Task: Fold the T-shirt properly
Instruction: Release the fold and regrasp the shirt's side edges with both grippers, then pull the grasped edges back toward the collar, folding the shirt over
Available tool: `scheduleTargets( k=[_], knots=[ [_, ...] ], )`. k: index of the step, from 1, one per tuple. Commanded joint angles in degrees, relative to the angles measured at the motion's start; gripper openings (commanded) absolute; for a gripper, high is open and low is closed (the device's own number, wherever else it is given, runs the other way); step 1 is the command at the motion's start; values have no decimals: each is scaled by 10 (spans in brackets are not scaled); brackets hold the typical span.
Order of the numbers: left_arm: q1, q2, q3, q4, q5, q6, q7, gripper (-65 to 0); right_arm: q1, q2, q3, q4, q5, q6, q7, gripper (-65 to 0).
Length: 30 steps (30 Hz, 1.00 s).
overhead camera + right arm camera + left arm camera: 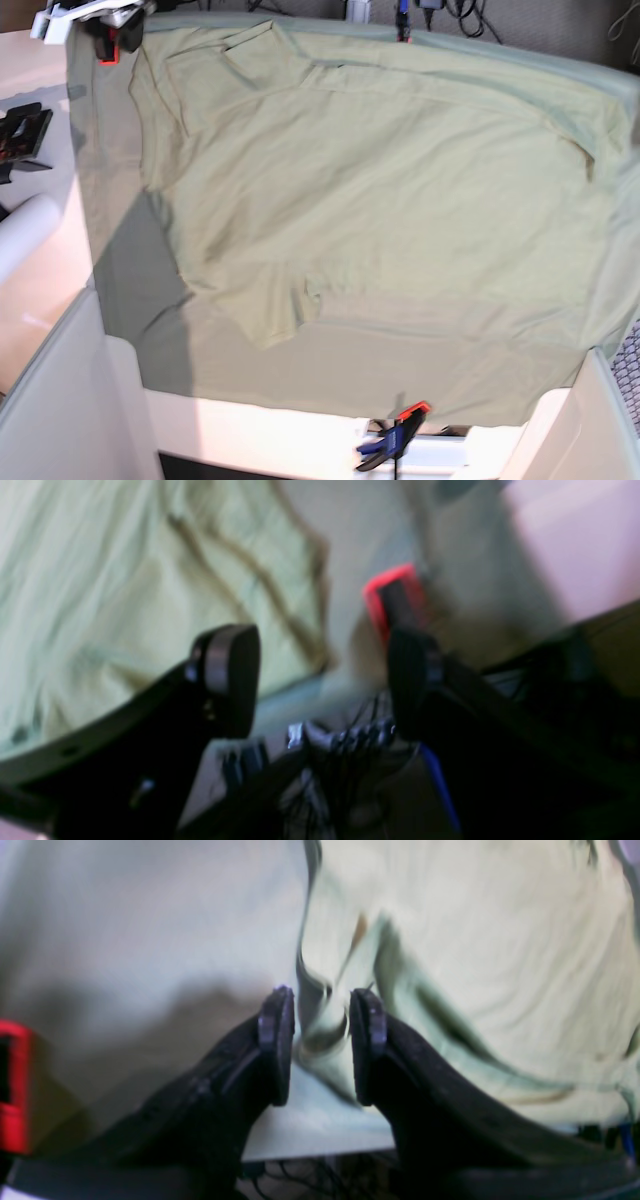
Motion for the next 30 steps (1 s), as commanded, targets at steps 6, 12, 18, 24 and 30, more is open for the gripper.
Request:
scheduleTargets(
  k=[6, 12, 18, 24, 30],
  knots=[
    [-2, -17, 8, 80, -10, -6, -26, -424, 139, 27, -12, -6, -26, 5, 32, -251],
    [-3, -17, 54, 148, 55, -6, -69, -424, 321, 45, -79, -157, -76, 5, 67, -251],
    [-9, -17, 95, 152, 114, -6, -103, -367, 520, 61, -133, -421, -160, 4, 116, -251],
    [-18, -20, 96, 152, 130, -6, -132, -280, 636, 70, -156, -638, -207, 5, 156, -251],
    [-104, -24, 121, 119, 207, 40, -160, -280, 643, 59, -208, -699, -193, 33, 155, -251]
  ],
)
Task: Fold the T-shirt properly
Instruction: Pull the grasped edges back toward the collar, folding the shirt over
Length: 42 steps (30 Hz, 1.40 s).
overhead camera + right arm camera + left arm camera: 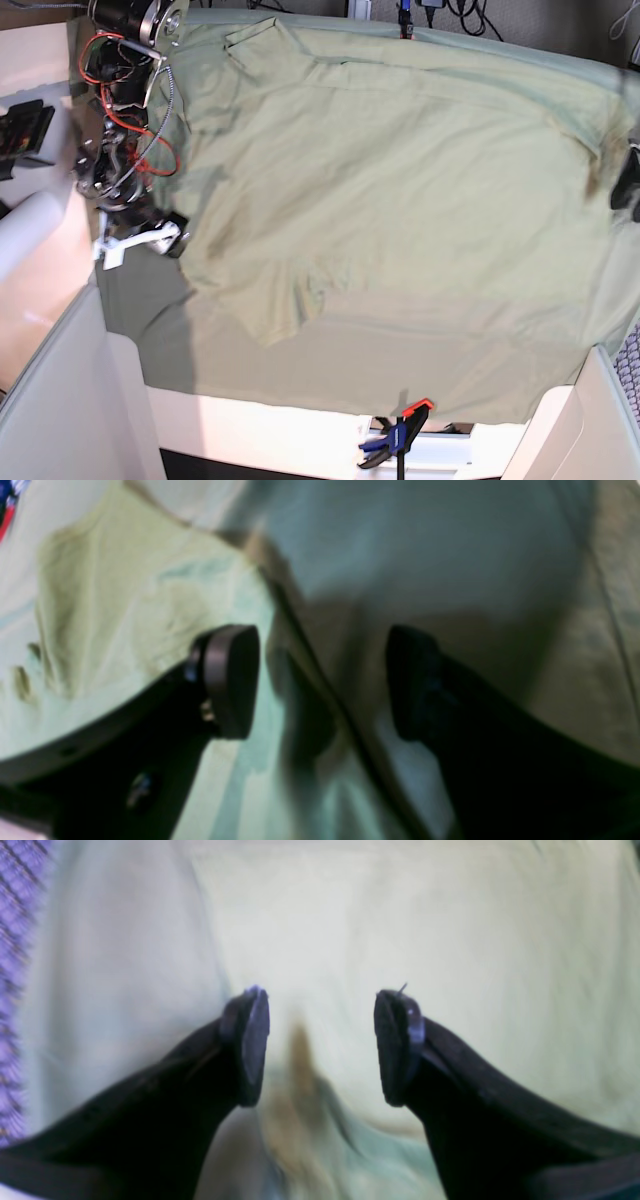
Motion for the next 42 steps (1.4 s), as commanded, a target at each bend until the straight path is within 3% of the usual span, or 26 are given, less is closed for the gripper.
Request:
scheduleTargets(
  k=[1, 7, 12, 15, 18, 25, 34, 39, 42],
  knots=[
    [-27, -19, 6, -15, 7, 16, -17, -280, 9, -5, -14, 5, 5, 7, -4, -251],
    [-200, -30, 100, -183, 48, 25, -49, -280, 7, -28, -61, 5, 4, 7, -28, -251],
    [-351, -30, 180, -353, 92, 56, -91, -280, 2, -29, -70, 5, 4, 7, -28, -251],
    [-412, -25, 230, -441, 127, 58, -120, -280, -5, -29, -70, 5, 4, 7, -28, -251],
    [-453, -15, 268, -509, 147, 101, -143, -280, -10, -29, -70, 6, 4, 7, -26, -251],
    [-462, 21, 284, -551, 189, 119, -148, -280, -16, -27, -70, 7, 4, 7, -26, -251],
    [-461, 51, 284, -564, 185, 125, -146, -280, -15, -27, -70, 7, 5, 7, -26, -251],
    [-461, 51, 284, -564, 129, 62, -130, -280, -16, -27, -70, 7, 5, 7, -26, -251],
    [-461, 54, 284, -564, 115, 42, -124, -280, -15, -27, -70, 7, 5, 7, -25, -251]
  ],
)
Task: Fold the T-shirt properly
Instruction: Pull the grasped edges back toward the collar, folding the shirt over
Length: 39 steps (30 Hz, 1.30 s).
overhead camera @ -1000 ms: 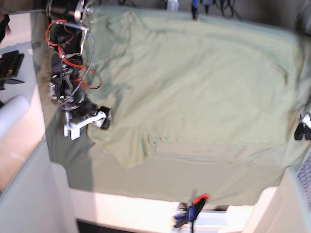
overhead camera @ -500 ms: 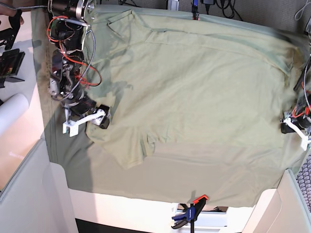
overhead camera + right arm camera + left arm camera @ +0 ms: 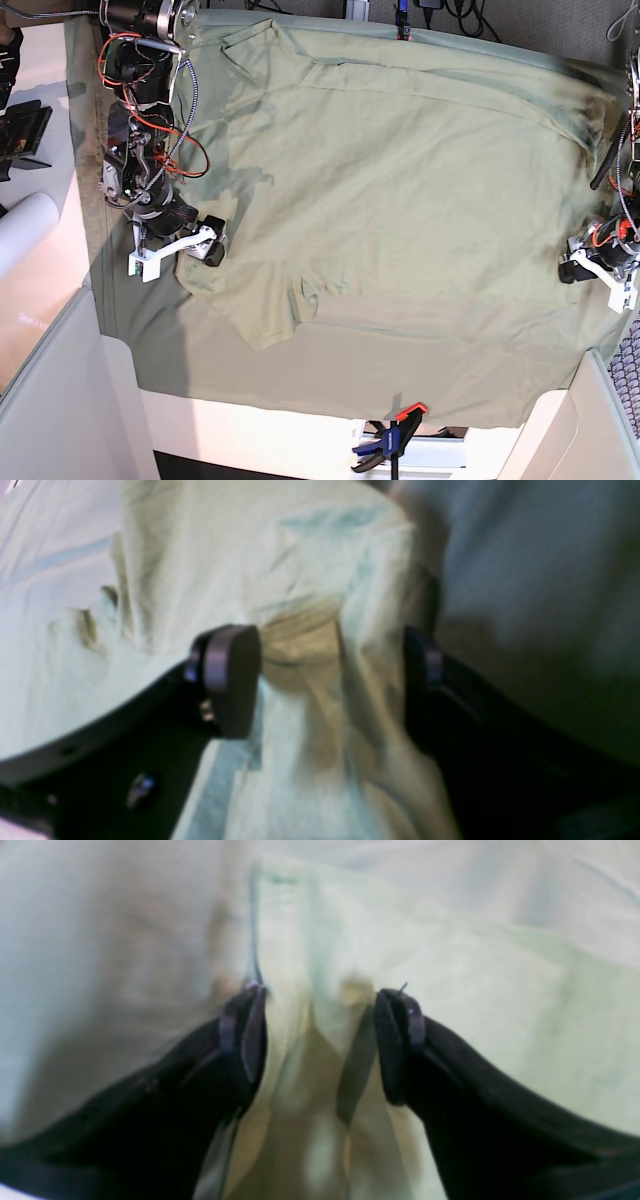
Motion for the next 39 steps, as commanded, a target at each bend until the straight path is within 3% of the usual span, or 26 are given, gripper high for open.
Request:
scheduleTargets(
  k=[1, 5, 11, 12, 17, 18, 20, 22, 29, 34, 39],
  knots=[
    [-13, -6, 0, 5, -9, -21, 4, -280, 2, 1, -2, 0, -6, -4, -35, -251],
    [-13, -5, 0, 5, -22, -89, 11, -280, 2, 1, -2, 0, 1, -3, -35, -251],
    [-13, -5, 0, 5, -39, -96, 11, -281, 1, 1, -2, 0, 0, -3, -35, -251],
    [-13, -5, 0, 5, -39, -96, 10, -307, 2, 1, -2, 0, 0, -4, -35, -251],
    [-13, -5, 0, 5, -38, -96, -7, -561, 2, 1, -2, 0, 0, -3, -23, -277],
    [-13, -5, 0, 5, -38, -96, -13, -598, 2, 1, -2, 0, 0, -3, -18, -329],
    [-13, -5, 0, 5, -38, -96, -25, -650, 2, 1, -2, 0, 0, -4, -10, -492],
    [-14, -7, 0, 5, -39, -96, -31, -650, 4, 1, -2, 1, 0, -4, -8, -650],
    [-15, -26, -1, 14, -51, -99, -31, -650, -3, 3, -2, 63, -2, -1, -32, -650],
    [2, -56, -1, 60, -156, -99, 62, -650, -53, 9, -2, 186, 5, 3, -69, -650],
    [57, -94, -2, 158, -221, -99, 142, -650, -132, 48, -2, 293, 50, 16, -81, -650]
  ],
)
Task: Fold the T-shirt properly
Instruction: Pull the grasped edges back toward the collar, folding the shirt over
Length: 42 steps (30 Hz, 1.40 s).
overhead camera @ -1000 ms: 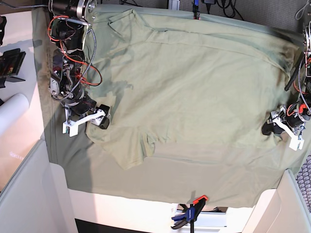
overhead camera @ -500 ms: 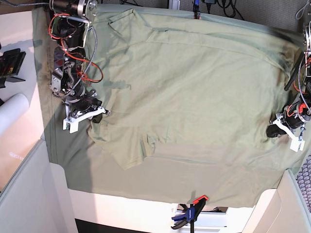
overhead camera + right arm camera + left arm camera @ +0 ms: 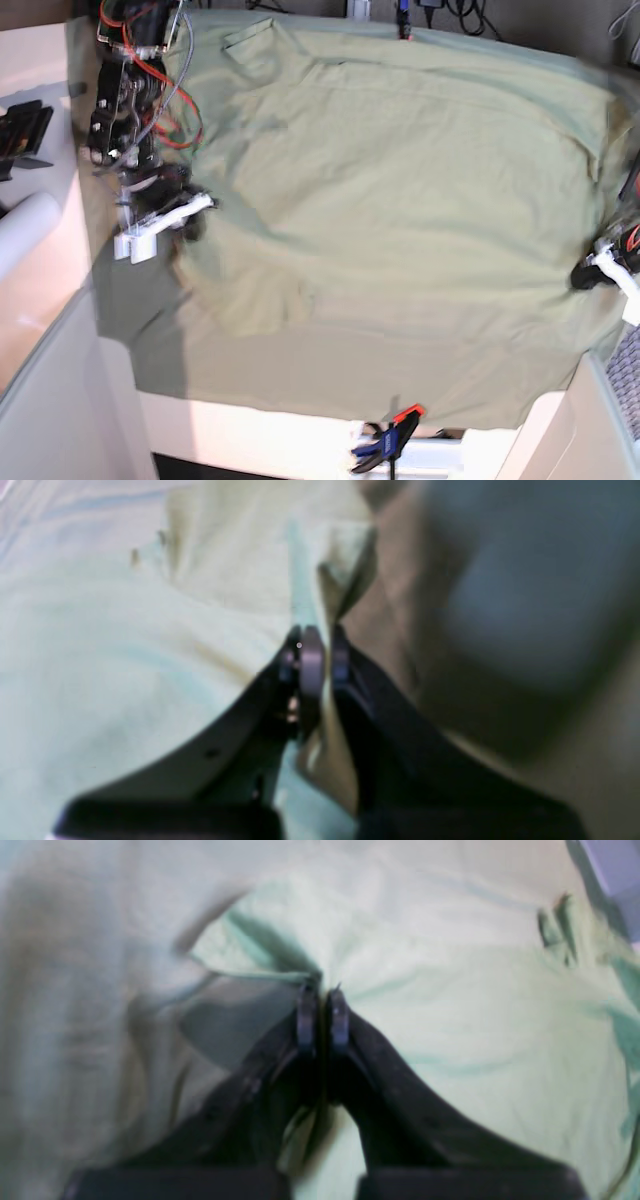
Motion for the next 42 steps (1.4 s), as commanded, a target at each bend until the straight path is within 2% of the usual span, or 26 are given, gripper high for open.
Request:
scheduleTargets(
  k=[1, 4, 9, 14, 24, 25, 27, 28, 29, 30, 33, 42],
  knots=[
    [0, -23, -3, 29, -19, -9, 3, -650, -1, 15, 2, 24, 8, 6, 9, -650],
    [43, -46, -4, 87, -37, -9, 33, -650, -38, 39, 2, 60, 16, 6, 8, -650],
    [102, -79, -11, 134, -41, -9, 39, -650, -94, 69, 5, 100, 22, 6, 9, -650],
    [141, -82, -23, 148, -57, -9, 78, -650, -133, 82, 15, 126, 28, 6, 9, -650],
    [165, -77, -23, 155, -74, -9, 77, -650, -163, 81, 49, 134, 37, 6, 10, -650],
    [165, -77, -23, 155, -78, -9, 77, -650, -163, 81, 49, 134, 36, 6, 11, -609],
    [165, -77, -23, 155, -82, -9, 77, -650, -163, 80, 49, 134, 36, 6, 11, -387],
    [165, -77, -23, 155, -82, -9, 77, -650, -163, 80, 49, 134, 36, 6, 11, -296],
    [165, -77, -23, 155, -82, -9, 77, -650, -163, 80, 49, 134, 37, 6, 11, -238],
    [165, -77, -23, 155, -82, -9, 77, -650, -163, 80, 49, 134, 37, 6, 11, -215],
    [165, -77, -23, 155, -82, -9, 77, -650, -163, 74, 53, 136, 36, 6, 13, -218],
    [165, -77, -23, 155, -82, -9, 78, -650, -147, 7, 121, 211, 37, 6, 21, -217]
  ],
)
